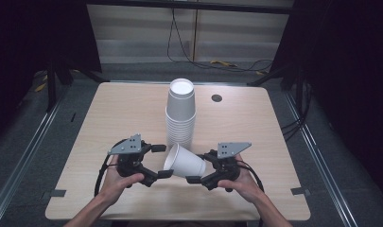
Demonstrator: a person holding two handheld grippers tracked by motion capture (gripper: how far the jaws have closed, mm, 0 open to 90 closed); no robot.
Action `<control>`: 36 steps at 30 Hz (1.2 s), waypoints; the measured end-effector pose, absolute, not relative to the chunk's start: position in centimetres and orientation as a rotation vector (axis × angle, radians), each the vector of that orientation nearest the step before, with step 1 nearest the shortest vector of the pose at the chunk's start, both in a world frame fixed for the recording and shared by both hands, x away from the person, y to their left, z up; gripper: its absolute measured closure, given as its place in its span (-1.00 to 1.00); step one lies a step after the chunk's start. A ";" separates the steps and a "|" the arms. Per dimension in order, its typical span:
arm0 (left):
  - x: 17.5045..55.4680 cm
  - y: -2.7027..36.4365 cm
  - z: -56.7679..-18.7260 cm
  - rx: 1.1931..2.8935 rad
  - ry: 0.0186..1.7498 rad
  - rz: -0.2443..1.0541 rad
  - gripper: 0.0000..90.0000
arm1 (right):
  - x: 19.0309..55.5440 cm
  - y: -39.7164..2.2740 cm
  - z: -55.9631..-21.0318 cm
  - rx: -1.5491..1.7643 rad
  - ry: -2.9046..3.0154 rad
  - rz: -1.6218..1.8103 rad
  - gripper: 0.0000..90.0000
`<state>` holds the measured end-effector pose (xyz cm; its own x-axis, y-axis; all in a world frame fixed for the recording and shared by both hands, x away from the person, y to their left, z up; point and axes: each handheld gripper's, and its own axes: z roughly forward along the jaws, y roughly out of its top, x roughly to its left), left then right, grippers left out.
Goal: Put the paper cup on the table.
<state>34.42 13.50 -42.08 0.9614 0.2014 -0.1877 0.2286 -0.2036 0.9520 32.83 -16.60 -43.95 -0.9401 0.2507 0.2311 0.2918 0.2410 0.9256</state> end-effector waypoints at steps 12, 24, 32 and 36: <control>34.7 12.1 -42.7 1.803 0.316 -0.076 -1.00 | 32.7 -16.2 -43.9 -0.501 -2.428 -1.833 -0.48; 34.4 11.0 -42.7 1.819 0.272 -0.108 -0.95 | 32.5 -15.8 -43.9 -0.448 -2.433 -1.808 -0.48; 34.3 11.0 -42.4 1.835 0.263 -0.110 -0.90 | 32.5 -15.7 -43.9 -0.449 -2.432 -1.797 -0.49; 34.5 11.1 -42.4 1.839 0.257 -0.151 -0.84 | 32.5 -15.6 -43.9 -0.452 -2.450 -1.766 -0.51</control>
<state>34.53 11.13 -42.45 0.9670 0.0977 -0.2353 0.2531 -0.2631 0.9310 32.52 -15.61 -43.90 -0.9524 0.1859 0.2415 0.2879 0.2887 0.9131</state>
